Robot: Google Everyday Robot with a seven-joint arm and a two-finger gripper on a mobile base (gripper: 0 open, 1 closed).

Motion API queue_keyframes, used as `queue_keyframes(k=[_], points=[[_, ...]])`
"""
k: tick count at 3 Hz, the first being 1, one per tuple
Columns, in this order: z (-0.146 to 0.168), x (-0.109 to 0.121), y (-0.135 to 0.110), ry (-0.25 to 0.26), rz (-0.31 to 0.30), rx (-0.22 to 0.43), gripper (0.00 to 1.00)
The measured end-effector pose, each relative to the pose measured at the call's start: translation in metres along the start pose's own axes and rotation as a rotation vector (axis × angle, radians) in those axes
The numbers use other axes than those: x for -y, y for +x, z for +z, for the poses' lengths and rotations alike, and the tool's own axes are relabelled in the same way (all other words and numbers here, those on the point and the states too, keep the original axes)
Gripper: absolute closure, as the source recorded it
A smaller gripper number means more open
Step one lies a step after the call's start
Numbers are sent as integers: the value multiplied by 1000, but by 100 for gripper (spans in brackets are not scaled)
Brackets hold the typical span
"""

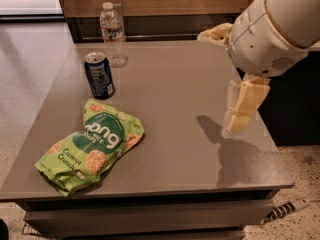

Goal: Move green rice chip bag near water bottle

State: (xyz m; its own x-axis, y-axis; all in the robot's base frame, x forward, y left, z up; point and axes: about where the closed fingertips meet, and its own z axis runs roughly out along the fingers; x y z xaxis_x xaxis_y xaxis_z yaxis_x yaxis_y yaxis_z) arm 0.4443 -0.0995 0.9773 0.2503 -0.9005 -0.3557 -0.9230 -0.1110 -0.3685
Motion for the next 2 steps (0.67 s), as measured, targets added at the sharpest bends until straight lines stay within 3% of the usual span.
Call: queue_keyframes(k=[2], points=[[75, -28, -105, -79, -310, 264, 0]])
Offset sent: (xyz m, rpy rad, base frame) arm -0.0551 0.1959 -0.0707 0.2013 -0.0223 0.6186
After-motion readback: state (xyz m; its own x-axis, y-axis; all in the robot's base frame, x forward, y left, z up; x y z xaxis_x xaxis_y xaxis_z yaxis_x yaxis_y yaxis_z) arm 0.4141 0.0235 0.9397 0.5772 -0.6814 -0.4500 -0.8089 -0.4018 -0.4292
